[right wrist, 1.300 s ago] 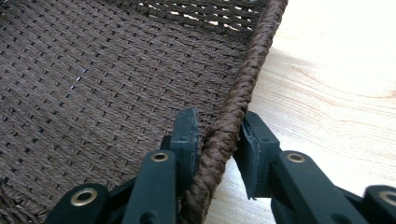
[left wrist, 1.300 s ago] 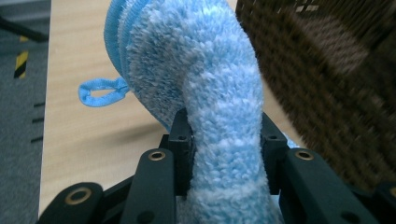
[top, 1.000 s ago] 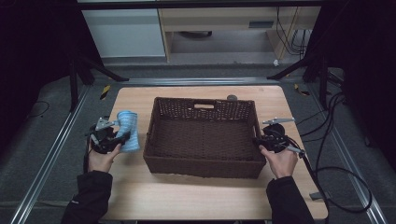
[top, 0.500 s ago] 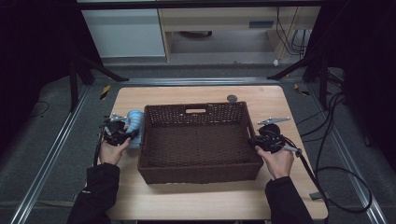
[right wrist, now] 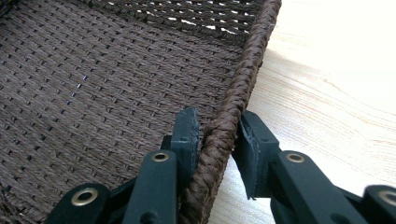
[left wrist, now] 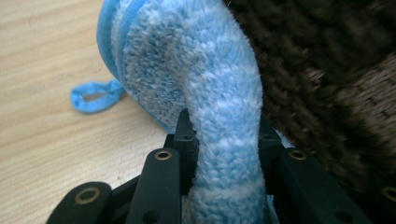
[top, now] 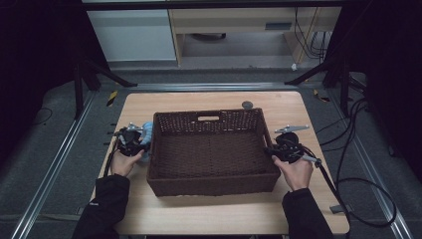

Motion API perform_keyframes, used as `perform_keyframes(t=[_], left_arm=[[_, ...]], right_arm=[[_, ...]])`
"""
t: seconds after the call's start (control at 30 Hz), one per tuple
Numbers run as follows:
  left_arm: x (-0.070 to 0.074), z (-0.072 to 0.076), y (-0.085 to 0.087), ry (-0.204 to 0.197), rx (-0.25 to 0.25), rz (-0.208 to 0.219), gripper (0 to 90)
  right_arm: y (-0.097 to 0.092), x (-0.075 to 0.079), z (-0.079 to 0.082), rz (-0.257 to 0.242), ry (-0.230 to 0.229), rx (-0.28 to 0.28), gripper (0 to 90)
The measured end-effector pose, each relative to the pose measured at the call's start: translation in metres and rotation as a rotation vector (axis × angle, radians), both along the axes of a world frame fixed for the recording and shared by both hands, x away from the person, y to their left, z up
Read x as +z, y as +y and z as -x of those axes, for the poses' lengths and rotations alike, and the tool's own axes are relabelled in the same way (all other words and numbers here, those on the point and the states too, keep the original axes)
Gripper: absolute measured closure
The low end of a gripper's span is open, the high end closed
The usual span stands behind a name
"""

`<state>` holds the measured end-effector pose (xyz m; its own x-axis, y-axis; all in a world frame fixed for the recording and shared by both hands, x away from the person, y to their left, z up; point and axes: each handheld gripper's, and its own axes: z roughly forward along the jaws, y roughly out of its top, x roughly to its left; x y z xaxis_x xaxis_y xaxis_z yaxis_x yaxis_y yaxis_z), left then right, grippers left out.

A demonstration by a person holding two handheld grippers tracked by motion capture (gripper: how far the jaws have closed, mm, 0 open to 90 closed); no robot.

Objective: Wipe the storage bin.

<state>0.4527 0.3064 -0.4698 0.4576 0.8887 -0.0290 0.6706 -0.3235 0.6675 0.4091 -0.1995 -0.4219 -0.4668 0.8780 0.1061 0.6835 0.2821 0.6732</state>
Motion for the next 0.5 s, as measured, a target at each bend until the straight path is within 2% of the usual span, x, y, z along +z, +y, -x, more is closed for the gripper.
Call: perform_keyframes(t=[0.07, 0.17, 0.27, 0.33, 0.4, 0.5], left_arm=[[0.008, 0.002, 0.001, -0.024, 0.006, 0.023, 69.7], [0.027, 0.008, 0.002, -0.082, 0.001, 0.064, 69.7], [0.043, 0.016, 0.000, -0.149, -0.009, 0.068, 69.7], [0.049, 0.020, -0.002, -0.163, -0.016, 0.049, 69.8], [0.052, 0.023, -0.002, -0.177, -0.025, 0.048, 69.7], [0.050, 0.023, 0.000, -0.168, -0.030, 0.050, 69.7]], right_arm=[[0.000, 0.000, 0.000, 0.000, -0.002, 0.001, 70.2], [0.000, 0.000, 0.001, -0.002, -0.002, -0.001, 70.2], [0.000, 0.000, 0.001, 0.000, -0.004, 0.000, 70.2], [0.000, -0.001, 0.001, 0.001, -0.006, 0.001, 70.2], [0.000, -0.001, 0.001, 0.002, -0.006, 0.001, 70.2], [0.000, -0.001, 0.001, -0.002, -0.004, 0.000, 70.2]])
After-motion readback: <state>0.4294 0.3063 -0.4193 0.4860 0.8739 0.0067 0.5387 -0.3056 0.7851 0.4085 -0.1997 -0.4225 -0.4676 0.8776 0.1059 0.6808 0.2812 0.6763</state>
